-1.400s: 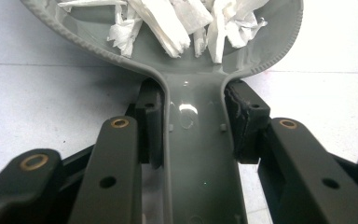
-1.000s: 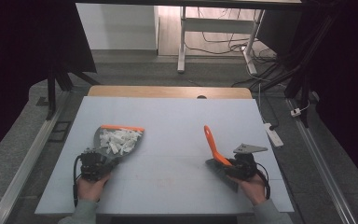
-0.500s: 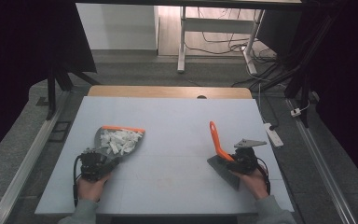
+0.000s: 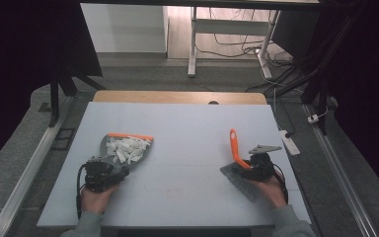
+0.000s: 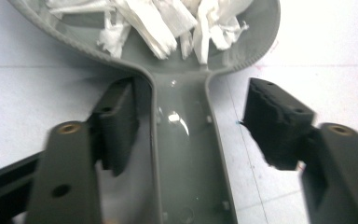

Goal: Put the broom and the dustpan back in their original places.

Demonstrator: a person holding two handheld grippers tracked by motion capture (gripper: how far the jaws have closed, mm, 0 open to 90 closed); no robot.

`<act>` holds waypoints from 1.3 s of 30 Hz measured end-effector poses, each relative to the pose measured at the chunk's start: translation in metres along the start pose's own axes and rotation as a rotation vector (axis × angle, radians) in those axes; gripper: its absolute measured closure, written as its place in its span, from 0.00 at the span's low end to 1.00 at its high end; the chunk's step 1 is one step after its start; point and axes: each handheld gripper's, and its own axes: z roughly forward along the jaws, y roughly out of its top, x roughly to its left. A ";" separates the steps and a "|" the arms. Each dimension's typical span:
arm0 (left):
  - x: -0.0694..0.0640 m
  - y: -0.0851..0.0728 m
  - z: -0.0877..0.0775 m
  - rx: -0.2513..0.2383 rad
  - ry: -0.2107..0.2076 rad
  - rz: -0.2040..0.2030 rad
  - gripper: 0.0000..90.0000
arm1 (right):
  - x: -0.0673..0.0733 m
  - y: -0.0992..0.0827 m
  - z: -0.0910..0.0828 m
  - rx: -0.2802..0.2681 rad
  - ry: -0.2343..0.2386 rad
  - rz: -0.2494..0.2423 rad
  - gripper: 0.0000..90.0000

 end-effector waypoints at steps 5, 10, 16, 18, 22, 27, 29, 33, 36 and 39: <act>-0.001 -0.001 -0.009 -0.006 0.010 0.040 0.25 | -0.001 0.000 0.001 0.020 -0.028 0.002 0.50; -0.002 -0.002 -0.023 -0.024 0.028 0.119 0.24 | -0.002 0.000 0.002 0.041 -0.079 -0.024 0.48; -0.006 -0.001 -0.036 -0.057 0.016 0.236 0.25 | -0.002 0.001 -0.006 0.016 -0.116 -0.039 0.48; -0.007 0.000 -0.039 -0.058 -0.007 0.265 0.26 | 0.001 0.001 -0.009 0.000 -0.131 -0.042 0.48; -0.007 0.008 -0.041 -0.041 -0.088 0.332 0.26 | 0.007 -0.001 -0.022 -0.060 -0.116 -0.060 0.50; -0.003 0.012 -0.036 -0.023 -0.147 0.374 0.27 | 0.016 -0.006 -0.033 -0.114 -0.058 -0.099 0.51; -0.002 0.012 -0.035 -0.016 -0.166 0.386 0.28 | 0.020 -0.007 -0.034 -0.119 -0.045 -0.125 0.51; -0.001 0.011 -0.035 -0.006 -0.193 0.404 0.28 | 0.028 -0.010 -0.033 -0.134 -0.021 -0.162 0.51; -0.002 0.009 -0.035 -0.009 -0.199 0.407 0.28 | 0.032 -0.012 -0.034 -0.152 -0.006 -0.188 0.51; -0.003 0.009 -0.035 -0.007 -0.198 0.412 0.29 | 0.032 -0.012 -0.035 -0.159 0.008 -0.186 0.51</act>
